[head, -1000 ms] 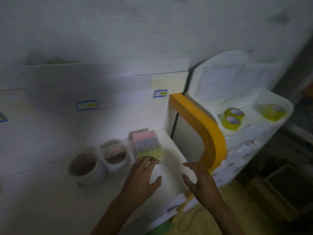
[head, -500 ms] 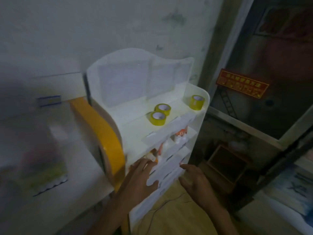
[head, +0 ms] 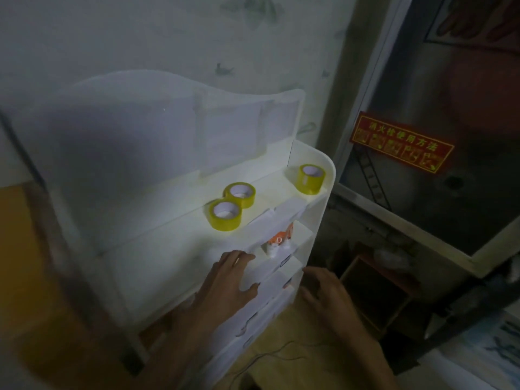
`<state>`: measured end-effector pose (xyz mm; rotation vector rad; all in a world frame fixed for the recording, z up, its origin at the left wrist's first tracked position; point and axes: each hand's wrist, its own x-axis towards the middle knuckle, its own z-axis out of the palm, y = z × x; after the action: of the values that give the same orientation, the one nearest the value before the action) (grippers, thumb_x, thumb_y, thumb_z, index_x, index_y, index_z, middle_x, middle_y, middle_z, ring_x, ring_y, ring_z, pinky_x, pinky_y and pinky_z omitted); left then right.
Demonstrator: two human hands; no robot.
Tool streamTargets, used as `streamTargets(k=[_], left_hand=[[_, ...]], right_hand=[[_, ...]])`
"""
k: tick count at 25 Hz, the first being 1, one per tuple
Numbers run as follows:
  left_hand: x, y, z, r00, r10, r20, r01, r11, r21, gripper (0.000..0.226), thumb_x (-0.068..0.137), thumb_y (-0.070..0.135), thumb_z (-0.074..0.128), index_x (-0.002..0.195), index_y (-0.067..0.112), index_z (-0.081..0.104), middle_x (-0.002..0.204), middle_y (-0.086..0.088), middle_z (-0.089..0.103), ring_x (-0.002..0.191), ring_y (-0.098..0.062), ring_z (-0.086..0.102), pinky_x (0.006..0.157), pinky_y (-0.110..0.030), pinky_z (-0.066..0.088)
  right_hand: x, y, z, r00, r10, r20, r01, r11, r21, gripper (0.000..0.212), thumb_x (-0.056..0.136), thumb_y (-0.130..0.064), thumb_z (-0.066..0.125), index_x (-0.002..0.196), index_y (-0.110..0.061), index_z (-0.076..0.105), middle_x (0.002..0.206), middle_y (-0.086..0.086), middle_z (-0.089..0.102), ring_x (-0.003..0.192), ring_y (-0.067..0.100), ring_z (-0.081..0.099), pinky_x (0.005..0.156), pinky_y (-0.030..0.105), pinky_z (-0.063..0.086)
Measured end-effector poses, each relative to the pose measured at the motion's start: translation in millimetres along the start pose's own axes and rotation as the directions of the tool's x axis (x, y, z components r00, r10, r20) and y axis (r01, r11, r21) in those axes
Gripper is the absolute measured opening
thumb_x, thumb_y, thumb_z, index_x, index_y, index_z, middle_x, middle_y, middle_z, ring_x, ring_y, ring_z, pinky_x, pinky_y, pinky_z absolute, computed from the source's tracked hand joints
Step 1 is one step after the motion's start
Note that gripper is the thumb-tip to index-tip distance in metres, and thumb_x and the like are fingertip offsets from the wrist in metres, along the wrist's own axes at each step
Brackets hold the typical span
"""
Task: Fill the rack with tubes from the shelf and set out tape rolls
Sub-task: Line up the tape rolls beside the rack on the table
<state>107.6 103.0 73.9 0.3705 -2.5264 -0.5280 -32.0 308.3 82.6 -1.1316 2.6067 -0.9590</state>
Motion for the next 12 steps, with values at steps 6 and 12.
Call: streamTargets(k=[6,12], left_hand=[[115,-38,54,0.999,-0.036,-0.016,0.037,0.998,0.051,0.048,0.072,0.04,0.054,0.115,0.018,0.057,0.105,-0.001,0.059,0.096,-0.025,0.057,0.078,-0.037,0.052],[189,-72,81,0.986,-0.155,-0.054,0.162,0.972,0.168,0.052,0.07,0.044,0.052,0.115,0.017,0.053,0.103,-0.007,0.063,0.094,-0.027,0.06,0.074,-0.038,0.054]], right_hand=[[128,45,-30,0.997,0.032,0.065,-0.031,0.999,-0.015,0.036,0.094,-0.044,0.053,0.129,-0.039,0.046,0.133,-0.019,0.042,0.119,-0.001,0.04,0.105,0.028,0.04],[242,85,-41,0.995,-0.05,0.085,0.056,0.996,-0.065,0.037,0.093,-0.038,0.057,0.129,-0.031,0.05,0.138,-0.006,0.049,0.125,0.011,0.043,0.104,0.031,0.039]])
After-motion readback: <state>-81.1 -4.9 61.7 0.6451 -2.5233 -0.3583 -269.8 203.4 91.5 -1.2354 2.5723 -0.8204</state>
